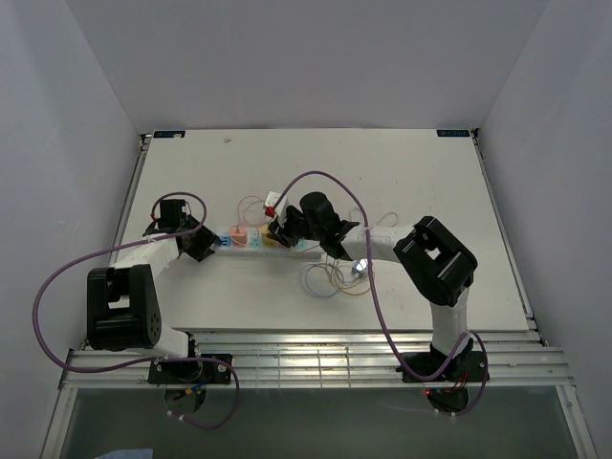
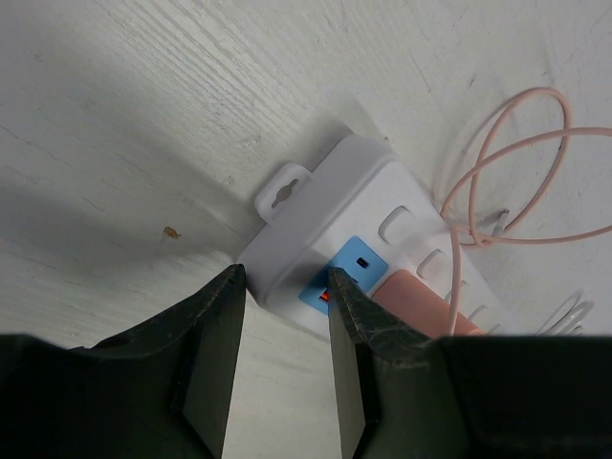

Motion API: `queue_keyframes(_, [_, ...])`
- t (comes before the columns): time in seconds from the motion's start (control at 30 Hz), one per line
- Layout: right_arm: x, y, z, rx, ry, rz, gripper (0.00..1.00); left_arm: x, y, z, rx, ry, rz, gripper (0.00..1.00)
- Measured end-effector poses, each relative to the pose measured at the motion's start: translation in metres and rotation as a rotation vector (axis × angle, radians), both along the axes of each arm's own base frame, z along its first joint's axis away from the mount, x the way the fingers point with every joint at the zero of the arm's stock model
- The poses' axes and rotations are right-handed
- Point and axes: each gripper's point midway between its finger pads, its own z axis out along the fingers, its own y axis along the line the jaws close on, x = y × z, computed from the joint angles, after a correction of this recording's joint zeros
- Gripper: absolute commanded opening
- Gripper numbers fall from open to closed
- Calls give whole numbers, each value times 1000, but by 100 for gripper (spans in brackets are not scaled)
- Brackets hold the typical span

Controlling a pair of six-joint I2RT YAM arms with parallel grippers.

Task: Insert the plug

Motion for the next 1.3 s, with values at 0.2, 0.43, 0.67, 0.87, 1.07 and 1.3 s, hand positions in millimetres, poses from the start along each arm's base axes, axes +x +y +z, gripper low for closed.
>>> queue_keyframes(0.2, [1,10,-1,-21,-1,-24,8,3,4,0,17,-11,11,48])
queue_keyframes(0.43, [-6,5,-13,-10,8,-51,8,4,5,0,18,-13,15,48])
queue_keyframes(0.67, [-7,5,-14,17,18,-66,8,4,5,0,17,-13,15,48])
queue_keyframes(0.87, [-8,12,-15,-3,14,-96,8,6,7,0,23,-19,21,48])
queue_keyframes(1.07, [-15,26,-16,1,2,-140,8,6,9,-1,22,-13,30,48])
queue_keyframes(1.3, [-14,27,-20,25,32,-169,8,7,10,-1,28,-18,35,48])
